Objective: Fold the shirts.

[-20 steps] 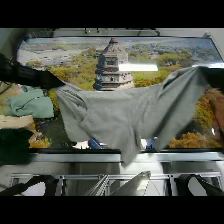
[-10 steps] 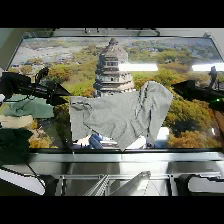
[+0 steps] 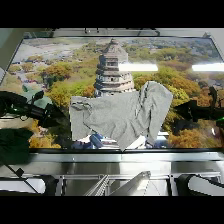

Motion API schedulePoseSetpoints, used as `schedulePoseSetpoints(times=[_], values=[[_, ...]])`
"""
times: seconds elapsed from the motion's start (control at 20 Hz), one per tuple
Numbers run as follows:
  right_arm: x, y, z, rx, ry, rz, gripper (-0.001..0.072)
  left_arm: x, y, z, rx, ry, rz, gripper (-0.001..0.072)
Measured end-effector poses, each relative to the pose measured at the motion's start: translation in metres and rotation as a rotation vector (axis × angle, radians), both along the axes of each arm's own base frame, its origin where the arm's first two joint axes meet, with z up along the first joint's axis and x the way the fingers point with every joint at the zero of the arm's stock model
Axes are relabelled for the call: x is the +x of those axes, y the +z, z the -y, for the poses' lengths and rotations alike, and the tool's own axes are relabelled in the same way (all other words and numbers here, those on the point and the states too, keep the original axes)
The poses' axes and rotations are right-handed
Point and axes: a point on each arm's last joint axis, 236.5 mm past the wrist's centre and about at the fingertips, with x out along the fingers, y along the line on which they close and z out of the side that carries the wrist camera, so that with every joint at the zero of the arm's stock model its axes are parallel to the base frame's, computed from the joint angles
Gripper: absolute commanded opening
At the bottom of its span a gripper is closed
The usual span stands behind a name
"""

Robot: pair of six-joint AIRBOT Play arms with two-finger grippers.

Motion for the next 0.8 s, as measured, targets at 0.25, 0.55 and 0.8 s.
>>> schedulePoseSetpoints(times=[0.25,0.55,0.8], values=[[-0.006,0.013,-0.012,0.041,0.015,0.035,0.0359,-0.006,-0.024,0.002,0.036,0.052,-0.024,0.0698],[-0.004,0.03,-0.015,0.054,0.012,0.082,0.0359,0.007,-0.039,0.036,0.008,-0.052,-0.041,0.0516],[-0.007,0.037,-0.019,0.063,0.029,0.096,0.0358,0.022,-0.049,0.073,0.001,-0.16,-0.007,0.0006]])
